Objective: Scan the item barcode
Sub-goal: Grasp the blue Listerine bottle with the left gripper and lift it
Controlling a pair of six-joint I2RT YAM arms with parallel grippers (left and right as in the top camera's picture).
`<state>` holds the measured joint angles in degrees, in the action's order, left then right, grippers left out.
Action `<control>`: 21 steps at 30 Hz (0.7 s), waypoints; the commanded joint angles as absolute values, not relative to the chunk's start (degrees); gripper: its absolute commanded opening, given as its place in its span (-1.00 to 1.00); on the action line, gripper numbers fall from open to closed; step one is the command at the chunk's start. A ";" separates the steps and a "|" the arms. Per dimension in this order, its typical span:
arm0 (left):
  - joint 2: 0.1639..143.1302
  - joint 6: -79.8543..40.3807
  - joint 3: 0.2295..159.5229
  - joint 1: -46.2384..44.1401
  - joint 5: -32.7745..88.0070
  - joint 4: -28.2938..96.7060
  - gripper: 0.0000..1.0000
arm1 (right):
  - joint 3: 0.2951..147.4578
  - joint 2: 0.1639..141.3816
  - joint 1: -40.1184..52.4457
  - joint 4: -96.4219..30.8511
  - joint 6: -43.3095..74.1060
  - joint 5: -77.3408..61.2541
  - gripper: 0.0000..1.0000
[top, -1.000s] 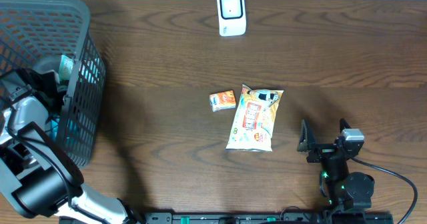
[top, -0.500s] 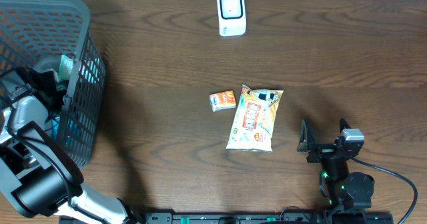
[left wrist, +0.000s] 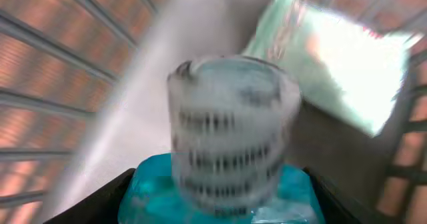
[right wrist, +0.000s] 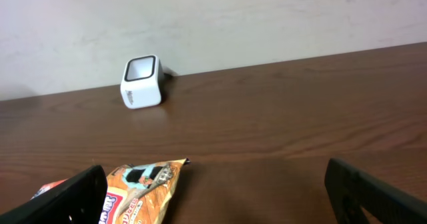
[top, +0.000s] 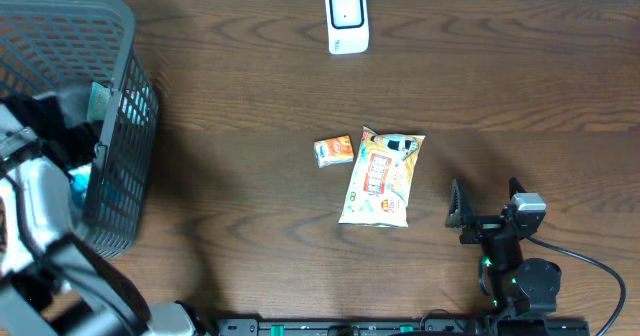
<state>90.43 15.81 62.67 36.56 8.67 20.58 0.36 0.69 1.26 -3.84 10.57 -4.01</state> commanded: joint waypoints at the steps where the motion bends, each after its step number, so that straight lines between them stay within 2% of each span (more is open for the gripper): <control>1: 84.71 14.20 63.26 36.58 8.51 20.56 0.06 | 0.32 0.32 1.50 -4.08 10.00 -3.53 0.98; 21: 69.25 8.84 63.26 36.58 8.36 20.84 0.05 | 0.32 0.32 1.50 -4.08 10.00 -3.53 0.98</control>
